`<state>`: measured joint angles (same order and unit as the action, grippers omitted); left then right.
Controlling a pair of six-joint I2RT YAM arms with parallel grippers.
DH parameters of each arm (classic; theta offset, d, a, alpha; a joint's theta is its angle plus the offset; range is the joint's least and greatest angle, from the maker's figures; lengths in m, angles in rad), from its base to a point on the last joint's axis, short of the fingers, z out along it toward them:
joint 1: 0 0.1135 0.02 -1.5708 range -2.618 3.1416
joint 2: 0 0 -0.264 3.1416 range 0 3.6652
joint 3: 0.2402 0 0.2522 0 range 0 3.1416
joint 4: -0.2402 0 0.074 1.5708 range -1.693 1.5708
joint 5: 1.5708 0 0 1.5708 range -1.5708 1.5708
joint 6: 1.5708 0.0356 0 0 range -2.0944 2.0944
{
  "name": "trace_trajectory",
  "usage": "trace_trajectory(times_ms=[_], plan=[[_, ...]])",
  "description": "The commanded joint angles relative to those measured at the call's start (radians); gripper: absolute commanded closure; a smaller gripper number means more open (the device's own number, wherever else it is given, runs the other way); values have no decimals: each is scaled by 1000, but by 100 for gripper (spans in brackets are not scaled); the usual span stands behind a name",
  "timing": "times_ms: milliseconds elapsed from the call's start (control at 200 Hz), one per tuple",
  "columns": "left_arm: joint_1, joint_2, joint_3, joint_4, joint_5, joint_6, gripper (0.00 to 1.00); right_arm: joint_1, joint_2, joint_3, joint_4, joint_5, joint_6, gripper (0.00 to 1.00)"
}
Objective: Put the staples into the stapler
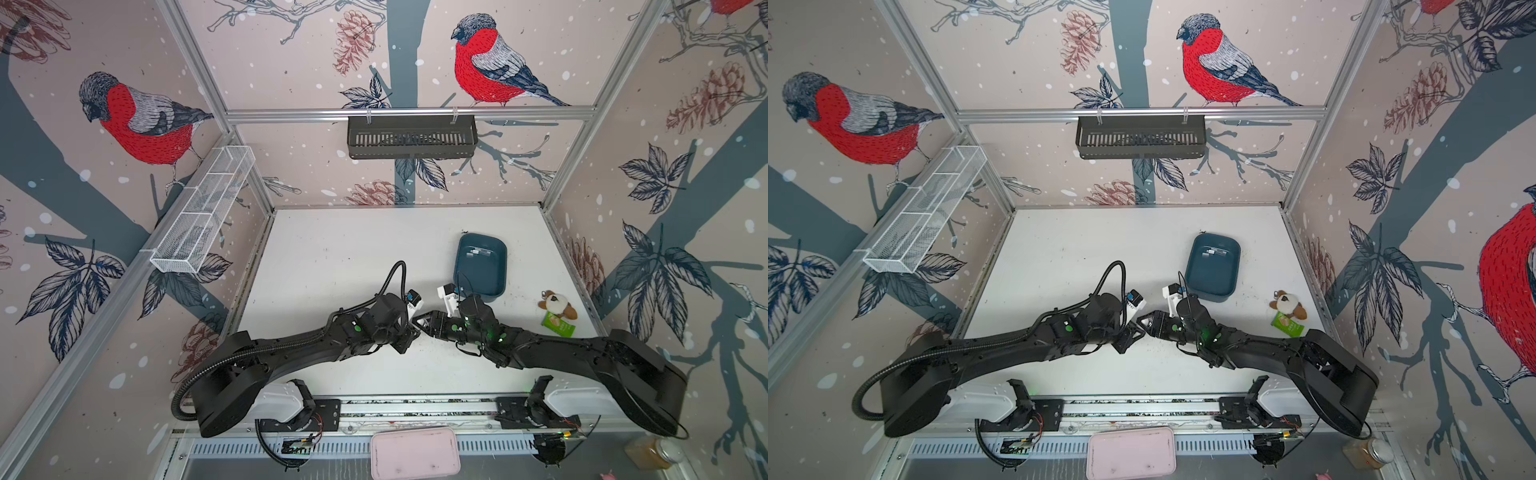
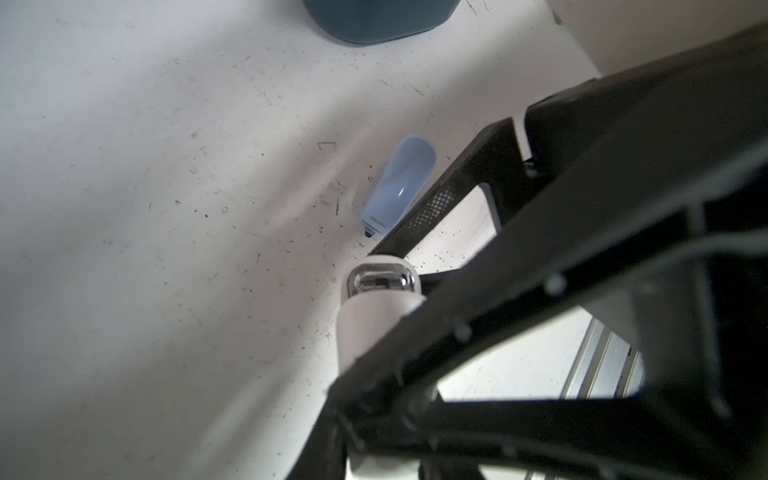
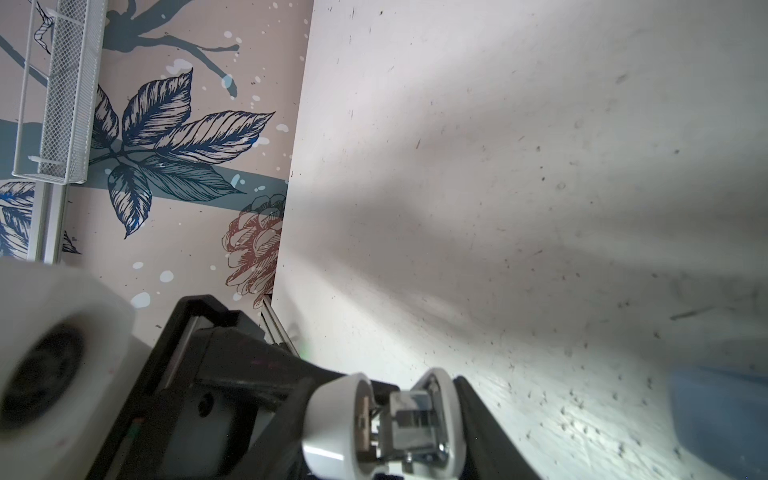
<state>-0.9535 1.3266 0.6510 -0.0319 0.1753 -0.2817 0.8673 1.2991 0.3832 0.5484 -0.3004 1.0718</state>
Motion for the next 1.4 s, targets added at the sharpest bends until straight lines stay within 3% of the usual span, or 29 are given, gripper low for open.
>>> trace_trajectory(times_ms=[0, 345, 370, 435, 530, 836, 926, 1056, 1271, 1396], plan=[[-2, 10, 2, 53, 29, -2, 77, -1, -10, 9, -14, 31, -13, 53], [-2, 23, 8, 52, 27, -3, 77, -2, -21, 4, -41, 49, -28, 67], [-1, 23, 7, 52, 26, -4, 77, -2, -21, 6, -40, 49, -30, 64], [-2, 23, 3, 47, 12, -4, 77, -2, -23, 5, -35, 49, -33, 45], [-1, 29, 3, 34, -13, -7, 76, -8, -41, 2, -50, 61, -48, 35], [7, 93, 10, -36, -119, -22, 72, -113, -231, 17, -320, 158, -227, 11], [7, 129, 15, -51, -143, -24, 72, -157, -317, 37, -431, 228, -324, 0], [6, 155, 20, -51, -159, -24, 71, -205, -437, 48, -521, 417, -426, 0], [7, 200, 43, -62, -183, -22, 47, -336, -574, 39, -556, 529, -578, 0], [7, 158, 52, -73, -228, -34, 22, -429, -661, -7, -513, 571, -581, 0]])
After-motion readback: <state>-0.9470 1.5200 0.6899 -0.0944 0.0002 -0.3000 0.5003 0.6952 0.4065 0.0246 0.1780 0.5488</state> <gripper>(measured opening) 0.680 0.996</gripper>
